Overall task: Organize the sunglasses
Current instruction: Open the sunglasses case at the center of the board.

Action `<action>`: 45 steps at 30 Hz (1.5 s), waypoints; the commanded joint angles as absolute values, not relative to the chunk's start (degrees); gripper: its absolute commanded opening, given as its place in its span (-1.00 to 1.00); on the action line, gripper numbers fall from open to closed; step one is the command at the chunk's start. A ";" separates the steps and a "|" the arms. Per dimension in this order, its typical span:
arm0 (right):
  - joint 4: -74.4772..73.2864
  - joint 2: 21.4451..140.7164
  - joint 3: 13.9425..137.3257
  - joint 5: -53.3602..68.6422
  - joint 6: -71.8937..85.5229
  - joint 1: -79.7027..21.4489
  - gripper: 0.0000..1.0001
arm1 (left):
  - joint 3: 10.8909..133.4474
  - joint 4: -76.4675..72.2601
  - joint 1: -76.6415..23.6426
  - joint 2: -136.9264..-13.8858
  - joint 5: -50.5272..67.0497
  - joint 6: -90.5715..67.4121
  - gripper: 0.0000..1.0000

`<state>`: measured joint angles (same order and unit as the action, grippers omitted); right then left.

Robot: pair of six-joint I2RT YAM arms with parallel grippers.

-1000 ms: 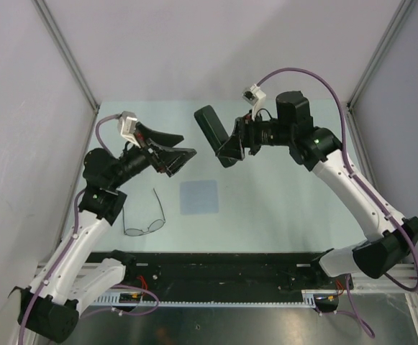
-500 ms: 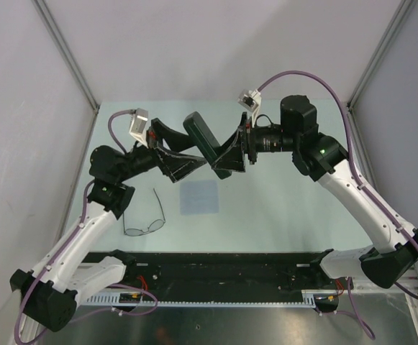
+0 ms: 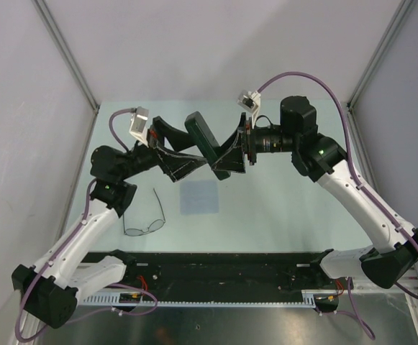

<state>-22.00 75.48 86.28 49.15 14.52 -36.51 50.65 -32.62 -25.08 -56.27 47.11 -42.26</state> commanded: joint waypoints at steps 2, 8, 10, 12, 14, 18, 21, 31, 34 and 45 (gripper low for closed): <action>-18.28 72.86 85.78 51.94 13.54 -37.35 -0.16 | 50.72 -35.68 -26.28 -57.48 46.94 -43.95 1.00; -18.63 71.37 85.17 51.33 12.66 -37.44 -0.15 | 48.96 -35.68 -26.28 -56.78 43.95 -42.54 1.00; -18.98 71.19 85.08 50.89 12.57 -37.44 -0.16 | 48.78 -35.68 -26.28 -56.52 43.16 -42.36 1.00; -18.99 71.19 84.90 51.32 12.30 -37.62 -0.16 | 48.60 -35.68 -26.28 -56.34 42.98 -42.45 1.00; -18.90 71.45 84.81 51.85 12.22 -37.53 -0.16 | 48.78 -35.68 -26.19 -56.25 43.15 -43.06 1.00; -19.07 71.89 84.55 52.12 12.04 -37.70 -0.16 | 50.10 -35.68 -26.28 -56.95 44.82 -43.94 1.00; -19.42 72.07 84.37 51.24 11.52 -38.14 -0.16 | 50.97 -35.68 -26.37 -57.48 45.87 -44.30 1.00; -18.37 72.60 84.29 51.50 11.95 -38.93 -0.16 | 51.50 -36.82 -27.68 -57.74 49.12 -42.98 0.99; -18.81 72.68 84.29 51.86 11.60 -38.94 -0.17 | 51.68 -37.26 -27.95 -57.83 51.49 -41.75 0.61; -21.44 70.93 84.02 55.28 7.39 -38.94 -0.27 | 50.89 -37.97 -28.04 -53.62 61.16 -34.72 0.07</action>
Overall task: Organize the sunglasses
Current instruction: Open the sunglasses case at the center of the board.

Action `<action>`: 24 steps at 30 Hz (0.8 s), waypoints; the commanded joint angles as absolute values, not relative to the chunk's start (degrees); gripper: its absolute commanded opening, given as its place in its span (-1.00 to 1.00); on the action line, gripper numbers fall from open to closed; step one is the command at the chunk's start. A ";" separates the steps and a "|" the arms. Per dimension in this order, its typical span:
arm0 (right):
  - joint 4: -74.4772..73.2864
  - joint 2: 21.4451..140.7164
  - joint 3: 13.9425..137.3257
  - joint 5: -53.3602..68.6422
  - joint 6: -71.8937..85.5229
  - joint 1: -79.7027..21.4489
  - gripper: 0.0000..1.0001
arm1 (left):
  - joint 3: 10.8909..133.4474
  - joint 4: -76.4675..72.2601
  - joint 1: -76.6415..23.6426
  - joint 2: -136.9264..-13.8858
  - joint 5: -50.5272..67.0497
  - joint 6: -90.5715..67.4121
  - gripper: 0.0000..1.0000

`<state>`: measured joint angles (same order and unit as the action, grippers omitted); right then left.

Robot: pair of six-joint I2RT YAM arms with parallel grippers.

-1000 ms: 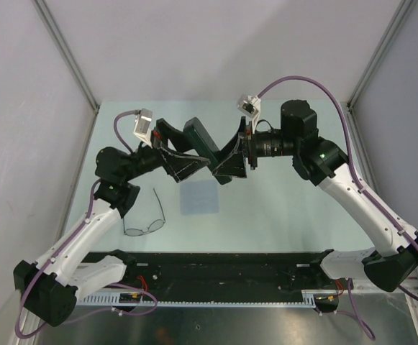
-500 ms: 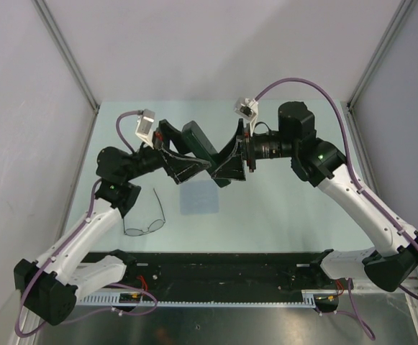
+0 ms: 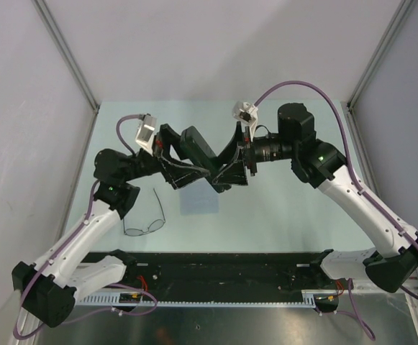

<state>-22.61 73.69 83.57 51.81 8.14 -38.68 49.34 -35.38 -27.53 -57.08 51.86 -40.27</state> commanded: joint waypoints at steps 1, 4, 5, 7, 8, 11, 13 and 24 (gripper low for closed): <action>-21.53 70.67 83.85 56.07 6.95 -38.94 -0.27 | 50.63 -37.97 -28.04 -53.27 62.13 -33.59 0.05; -21.71 69.79 83.76 57.12 6.07 -38.85 -0.30 | 50.45 -37.97 -28.04 -51.95 64.51 -32.00 0.02; -21.88 69.52 83.76 57.39 5.89 -38.76 -0.34 | 50.45 -37.97 -27.95 -51.68 65.12 -31.64 0.02; -21.97 69.35 83.67 57.57 5.89 -38.58 -0.38 | 50.62 -37.97 -28.04 -51.42 65.83 -30.94 0.01; -22.23 69.17 83.76 57.83 5.71 -38.58 -0.48 | 50.62 -37.97 -28.04 -51.59 66.09 -30.76 0.00; -22.50 68.91 83.67 58.01 5.89 -38.58 -0.63 | 50.71 -37.97 -28.04 -51.85 67.23 -30.41 -0.01; -22.59 68.82 83.50 58.36 5.98 -38.58 -0.70 | 50.80 -37.97 -27.95 -52.12 68.38 -29.71 -0.02; -22.41 68.56 82.71 60.99 7.64 -36.39 -1.00 | 50.63 -38.06 -27.78 -51.33 72.86 -24.35 -0.08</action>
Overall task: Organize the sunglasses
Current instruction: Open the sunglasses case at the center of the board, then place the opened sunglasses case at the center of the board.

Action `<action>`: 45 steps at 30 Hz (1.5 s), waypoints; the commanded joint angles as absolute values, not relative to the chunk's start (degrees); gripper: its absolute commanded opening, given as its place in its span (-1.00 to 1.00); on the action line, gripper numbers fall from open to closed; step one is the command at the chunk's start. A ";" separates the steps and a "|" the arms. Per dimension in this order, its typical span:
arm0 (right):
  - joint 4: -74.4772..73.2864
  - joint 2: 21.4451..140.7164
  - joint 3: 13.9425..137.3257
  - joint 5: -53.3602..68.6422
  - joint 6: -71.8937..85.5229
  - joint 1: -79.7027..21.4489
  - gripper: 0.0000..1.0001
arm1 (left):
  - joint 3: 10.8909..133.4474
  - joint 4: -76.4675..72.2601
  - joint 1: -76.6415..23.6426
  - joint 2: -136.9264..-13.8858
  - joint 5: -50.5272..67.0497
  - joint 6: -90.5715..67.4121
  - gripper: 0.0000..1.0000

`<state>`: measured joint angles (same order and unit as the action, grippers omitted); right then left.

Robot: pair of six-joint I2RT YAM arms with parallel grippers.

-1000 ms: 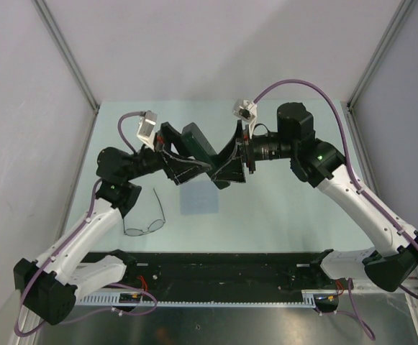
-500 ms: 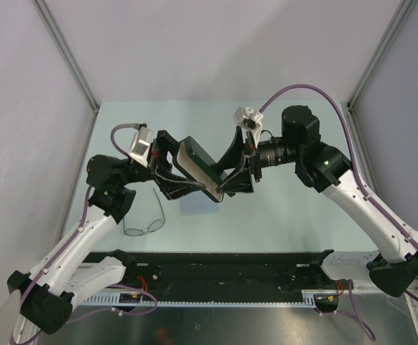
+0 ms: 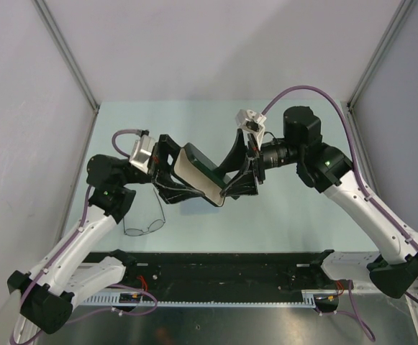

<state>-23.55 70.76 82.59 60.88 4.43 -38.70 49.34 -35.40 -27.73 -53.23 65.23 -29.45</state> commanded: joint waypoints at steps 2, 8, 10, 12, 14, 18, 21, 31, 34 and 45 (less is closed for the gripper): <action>-22.32 68.29 82.62 61.70 7.73 -36.04 -1.00 | 50.10 -38.06 -27.34 -51.33 73.12 -24.61 -0.10; -21.71 67.94 82.09 62.66 9.14 -34.98 -1.00 | 48.43 -38.06 -26.10 -50.80 73.21 -25.49 -0.10; -21.36 68.29 82.00 63.10 10.01 -34.81 -1.00 | 48.08 -38.06 -26.02 -50.71 73.21 -25.49 -0.10; -21.18 68.64 82.00 63.11 10.63 -34.45 -1.00 | 47.99 -38.06 -25.84 -50.54 73.30 -25.49 -0.10; -21.27 68.82 81.91 63.11 10.98 -34.28 -1.00 | 47.73 -38.06 -25.58 -50.36 73.04 -25.58 -0.10; -21.36 68.91 81.48 63.02 11.78 -33.31 -1.00 | 47.46 -38.14 -24.61 -49.84 73.39 -25.49 -0.03; -21.36 68.64 81.30 63.02 12.13 -32.96 -1.00 | 47.46 -37.97 -23.65 -49.31 73.04 -26.01 0.09; -21.97 67.94 80.59 61.88 12.13 -31.73 -1.00 | 46.67 -37.35 -22.33 -47.90 66.37 -27.25 1.00; -22.58 67.76 80.60 59.86 12.65 -30.59 -1.00 | 45.97 -35.87 -20.57 -47.11 62.50 -27.33 1.00; -29.97 72.94 80.51 45.55 13.35 -22.16 -1.00 | 46.31 -4.18 -10.28 -42.71 37.20 -23.47 1.00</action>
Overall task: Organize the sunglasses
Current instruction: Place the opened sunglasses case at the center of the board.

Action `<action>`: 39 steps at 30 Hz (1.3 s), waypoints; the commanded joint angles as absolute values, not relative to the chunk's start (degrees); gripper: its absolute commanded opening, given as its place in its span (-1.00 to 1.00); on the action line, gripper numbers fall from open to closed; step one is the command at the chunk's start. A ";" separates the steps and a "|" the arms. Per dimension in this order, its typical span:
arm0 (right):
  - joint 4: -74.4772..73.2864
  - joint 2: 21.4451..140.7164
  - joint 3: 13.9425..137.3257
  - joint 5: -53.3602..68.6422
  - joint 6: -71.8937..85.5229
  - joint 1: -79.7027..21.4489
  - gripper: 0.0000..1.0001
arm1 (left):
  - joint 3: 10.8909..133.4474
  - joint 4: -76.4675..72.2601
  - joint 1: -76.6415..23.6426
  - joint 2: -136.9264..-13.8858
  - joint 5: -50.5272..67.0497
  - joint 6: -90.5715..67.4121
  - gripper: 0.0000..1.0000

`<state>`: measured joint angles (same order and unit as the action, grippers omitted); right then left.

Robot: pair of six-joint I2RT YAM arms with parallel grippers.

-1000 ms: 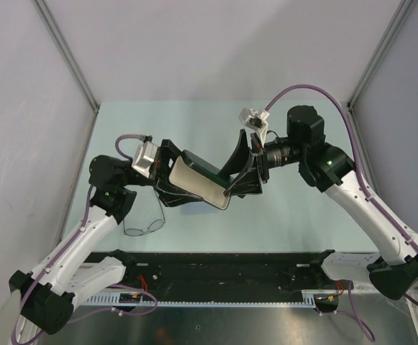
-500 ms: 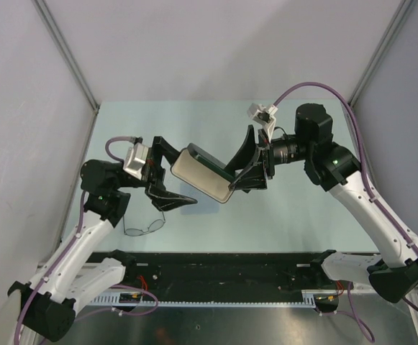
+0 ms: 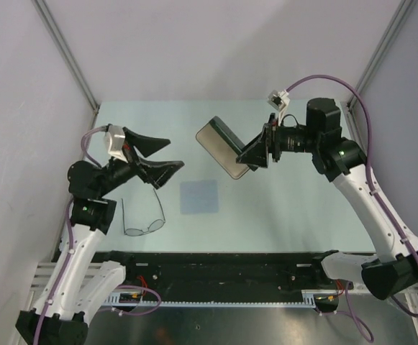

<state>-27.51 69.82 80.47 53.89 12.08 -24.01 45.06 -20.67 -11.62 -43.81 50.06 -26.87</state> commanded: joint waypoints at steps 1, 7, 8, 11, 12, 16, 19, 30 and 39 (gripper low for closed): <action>-30.06 74.25 80.51 45.18 13.88 -21.71 -1.00 | 46.49 -3.00 -10.37 -43.24 36.48 -23.38 1.00; -31.55 86.30 80.16 39.11 15.21 -20.13 -1.00 | 43.42 -2.46 -10.28 -45.79 35.69 -26.36 1.00; -31.73 87.53 80.07 39.20 14.77 -20.04 -1.00 | 43.07 -2.46 -10.28 -46.05 35.34 -26.72 1.00; -31.99 92.36 79.45 39.46 12.57 -19.34 -1.00 | 41.93 -2.46 -10.28 -47.02 35.77 -27.16 1.00; -31.91 94.64 79.45 40.07 11.79 -19.07 -1.00 | 41.31 -2.46 -10.28 -47.28 35.68 -27.33 1.00; -31.99 100.36 79.54 41.92 9.06 -16.71 -1.00 | 40.34 -2.46 -10.28 -49.21 36.38 -28.21 1.00; -32.08 103.43 79.45 43.68 6.43 -15.30 -1.00 | 39.90 -2.46 -10.28 -50.71 37.26 -28.21 1.00; -32.34 109.68 79.45 48.25 1.67 -10.38 -0.80 | 39.82 -2.46 -10.28 -54.31 39.29 -28.30 1.00; -32.87 111.97 79.45 46.94 0.79 -8.70 -0.12 | 39.20 -2.46 -10.20 -54.49 39.73 -28.30 1.00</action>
